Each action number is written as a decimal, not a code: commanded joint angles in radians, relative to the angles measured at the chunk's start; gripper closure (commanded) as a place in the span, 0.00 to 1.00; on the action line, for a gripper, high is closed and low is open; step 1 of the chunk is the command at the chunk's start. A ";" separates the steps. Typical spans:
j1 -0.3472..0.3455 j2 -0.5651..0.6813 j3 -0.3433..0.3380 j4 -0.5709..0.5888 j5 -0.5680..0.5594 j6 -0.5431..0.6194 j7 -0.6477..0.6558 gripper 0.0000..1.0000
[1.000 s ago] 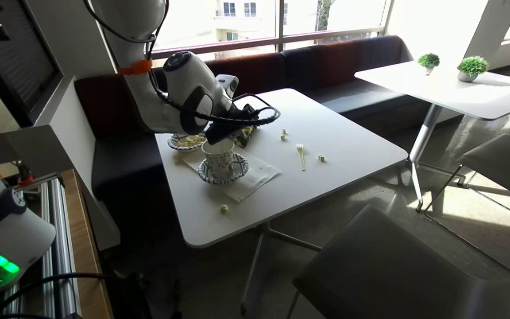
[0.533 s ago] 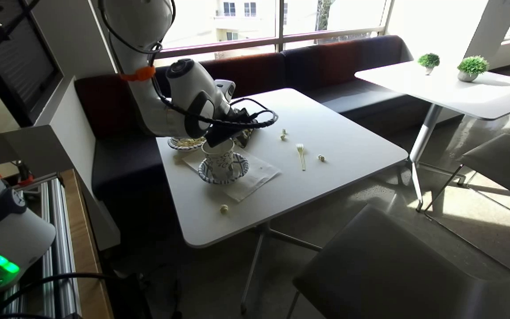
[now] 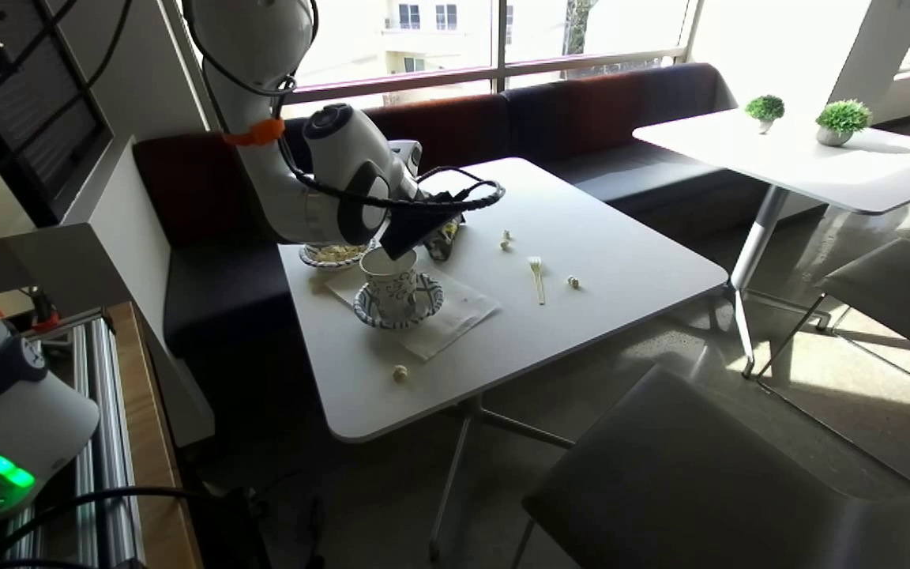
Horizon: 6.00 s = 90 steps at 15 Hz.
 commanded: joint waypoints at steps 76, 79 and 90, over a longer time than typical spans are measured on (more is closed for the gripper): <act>0.164 -0.187 -0.243 0.271 -0.686 -0.360 0.701 0.99; 0.197 -0.112 -0.268 0.314 -0.686 -0.332 0.739 0.99; 0.086 -0.035 -0.058 0.240 -0.694 -0.321 0.698 1.00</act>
